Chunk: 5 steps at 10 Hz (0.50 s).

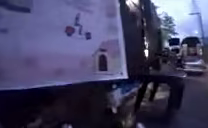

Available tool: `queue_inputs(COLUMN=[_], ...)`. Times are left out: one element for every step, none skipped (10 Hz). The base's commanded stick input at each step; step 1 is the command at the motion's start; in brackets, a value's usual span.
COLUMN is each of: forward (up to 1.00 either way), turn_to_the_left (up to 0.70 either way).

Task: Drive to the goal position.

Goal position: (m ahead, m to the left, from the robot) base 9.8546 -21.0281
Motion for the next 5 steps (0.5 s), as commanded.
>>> queue_inputs(forward=[0.0,0.0,0.0,0.0,0.0], turn_to_the_left=[0.7,0.7,0.0,0.0,0.0])
